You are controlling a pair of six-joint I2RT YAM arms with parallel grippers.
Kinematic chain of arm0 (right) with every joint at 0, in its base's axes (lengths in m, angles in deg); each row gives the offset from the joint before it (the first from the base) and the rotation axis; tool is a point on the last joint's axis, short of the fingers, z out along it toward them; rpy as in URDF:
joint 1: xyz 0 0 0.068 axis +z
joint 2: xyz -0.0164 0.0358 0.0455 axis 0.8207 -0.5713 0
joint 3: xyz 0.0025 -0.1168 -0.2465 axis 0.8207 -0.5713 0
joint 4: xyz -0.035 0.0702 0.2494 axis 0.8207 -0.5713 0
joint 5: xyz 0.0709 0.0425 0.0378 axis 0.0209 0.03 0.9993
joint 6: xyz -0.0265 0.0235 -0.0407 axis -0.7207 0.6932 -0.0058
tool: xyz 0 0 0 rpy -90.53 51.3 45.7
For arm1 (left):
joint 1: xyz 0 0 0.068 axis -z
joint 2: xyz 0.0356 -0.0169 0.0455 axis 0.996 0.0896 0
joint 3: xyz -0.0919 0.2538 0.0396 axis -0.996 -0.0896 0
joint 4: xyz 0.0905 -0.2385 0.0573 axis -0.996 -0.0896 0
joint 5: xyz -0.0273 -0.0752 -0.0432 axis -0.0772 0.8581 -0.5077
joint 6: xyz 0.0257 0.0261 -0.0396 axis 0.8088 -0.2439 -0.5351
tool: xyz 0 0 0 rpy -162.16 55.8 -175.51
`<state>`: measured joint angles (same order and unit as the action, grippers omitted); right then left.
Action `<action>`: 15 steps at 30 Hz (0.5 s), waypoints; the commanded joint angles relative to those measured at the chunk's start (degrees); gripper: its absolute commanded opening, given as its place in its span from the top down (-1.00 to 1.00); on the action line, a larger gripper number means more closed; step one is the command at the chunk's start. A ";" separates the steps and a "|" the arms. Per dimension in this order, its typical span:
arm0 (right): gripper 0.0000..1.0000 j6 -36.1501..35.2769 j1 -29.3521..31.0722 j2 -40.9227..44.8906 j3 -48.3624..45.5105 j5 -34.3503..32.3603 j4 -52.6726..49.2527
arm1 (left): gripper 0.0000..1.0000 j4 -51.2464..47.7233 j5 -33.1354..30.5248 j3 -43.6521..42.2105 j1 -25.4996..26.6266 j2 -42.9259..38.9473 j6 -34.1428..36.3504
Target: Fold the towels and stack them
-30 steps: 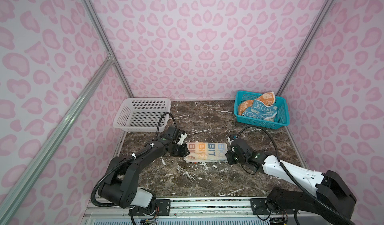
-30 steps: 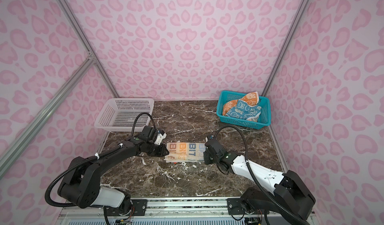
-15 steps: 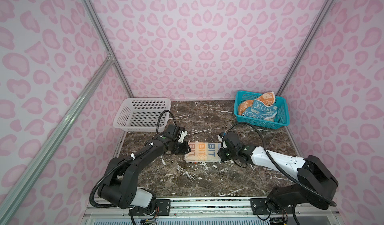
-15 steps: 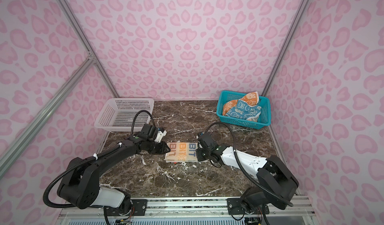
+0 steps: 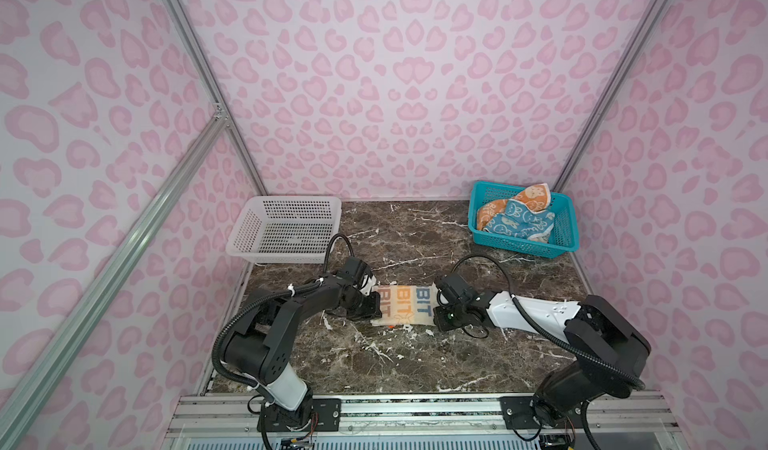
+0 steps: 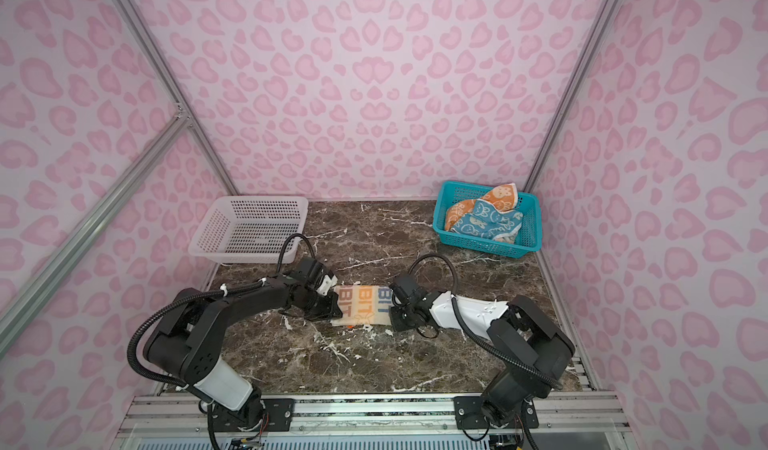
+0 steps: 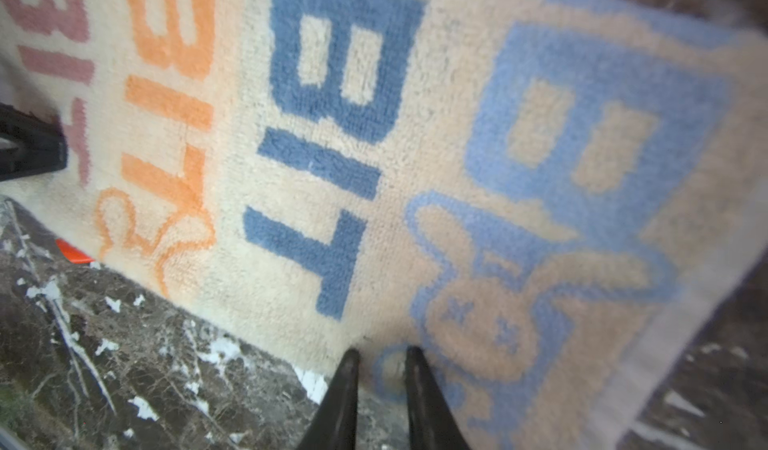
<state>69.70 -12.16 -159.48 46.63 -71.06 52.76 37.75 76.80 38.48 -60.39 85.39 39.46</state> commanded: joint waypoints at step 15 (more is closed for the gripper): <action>-0.35 -21.40 4.08 4.51 7.52 -8.54 -5.43 | -0.10 -2.22 -13.27 7.30 0.07 -14.65 0.70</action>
<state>55.62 -9.10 -154.76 52.96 -76.72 48.58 34.74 68.14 44.38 -60.15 73.35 40.90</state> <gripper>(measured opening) 0.669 0.539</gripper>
